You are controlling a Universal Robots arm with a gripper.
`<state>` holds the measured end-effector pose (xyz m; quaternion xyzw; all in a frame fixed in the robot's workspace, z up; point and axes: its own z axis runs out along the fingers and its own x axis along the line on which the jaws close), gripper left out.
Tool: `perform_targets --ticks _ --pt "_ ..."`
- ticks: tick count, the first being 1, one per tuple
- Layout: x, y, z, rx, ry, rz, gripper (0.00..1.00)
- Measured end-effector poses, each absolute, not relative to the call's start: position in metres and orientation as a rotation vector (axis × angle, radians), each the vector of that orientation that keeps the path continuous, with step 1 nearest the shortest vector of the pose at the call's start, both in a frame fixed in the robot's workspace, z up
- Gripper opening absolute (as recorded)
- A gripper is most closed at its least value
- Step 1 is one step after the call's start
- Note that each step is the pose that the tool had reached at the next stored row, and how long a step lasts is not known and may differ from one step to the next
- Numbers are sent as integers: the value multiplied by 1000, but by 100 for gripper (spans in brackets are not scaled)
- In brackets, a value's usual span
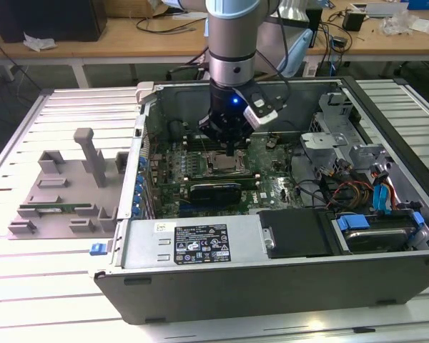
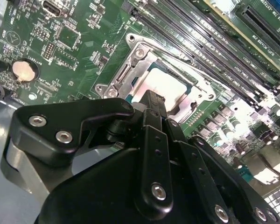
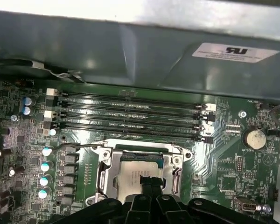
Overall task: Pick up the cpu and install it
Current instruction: 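Close the cpu cover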
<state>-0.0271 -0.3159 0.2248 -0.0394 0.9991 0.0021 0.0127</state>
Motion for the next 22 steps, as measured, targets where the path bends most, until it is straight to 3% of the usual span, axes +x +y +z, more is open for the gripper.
perform_targets --ticks 22 --pt "-66 -320 209 -85 3115 6 11"
